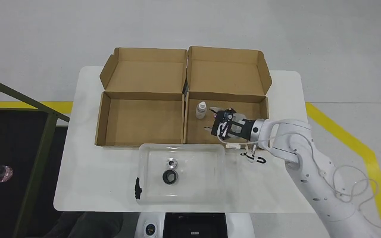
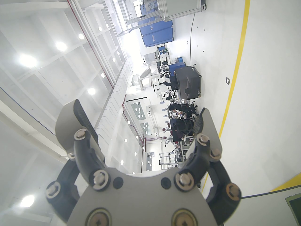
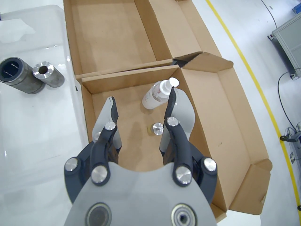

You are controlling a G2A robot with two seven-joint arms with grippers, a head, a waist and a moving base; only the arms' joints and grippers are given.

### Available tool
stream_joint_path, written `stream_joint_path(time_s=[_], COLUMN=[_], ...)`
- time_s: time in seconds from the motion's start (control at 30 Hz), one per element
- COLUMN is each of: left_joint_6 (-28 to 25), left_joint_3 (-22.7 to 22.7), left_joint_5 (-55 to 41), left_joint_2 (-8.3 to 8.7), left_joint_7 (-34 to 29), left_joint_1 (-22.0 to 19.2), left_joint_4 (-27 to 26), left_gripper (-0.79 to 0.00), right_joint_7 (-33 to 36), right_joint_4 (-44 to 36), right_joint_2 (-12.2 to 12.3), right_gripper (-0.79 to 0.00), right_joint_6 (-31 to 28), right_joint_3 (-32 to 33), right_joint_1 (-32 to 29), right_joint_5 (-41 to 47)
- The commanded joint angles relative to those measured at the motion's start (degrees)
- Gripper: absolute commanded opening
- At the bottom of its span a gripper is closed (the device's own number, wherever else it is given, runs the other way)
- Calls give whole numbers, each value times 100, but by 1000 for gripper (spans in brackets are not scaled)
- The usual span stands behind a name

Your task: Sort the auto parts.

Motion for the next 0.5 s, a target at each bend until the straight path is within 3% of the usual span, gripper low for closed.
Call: stream_joint_path(time_s=[0.0,0.23,0.47], left_joint_6=[0,0,0], left_joint_3=[0,0,0], left_joint_5=[0,0,0], left_joint_2=[0,0,0], left_joint_7=[0,0,0], left_joint_1=[0,0,0], left_joint_4=[0,0,0], left_gripper=[0,0,0], right_joint_7=[-86,-330,-375], right_joint_4=[-113,-502,-571], right_joint_2=[15,24,-24], right_gripper=[-400,-317,-305], right_joint_6=[-34,-106,-124], right_joint_3=[38,-99,-509], right_joint_1=[-86,-315,-294], right_joint_5=[-47,-249,-521])
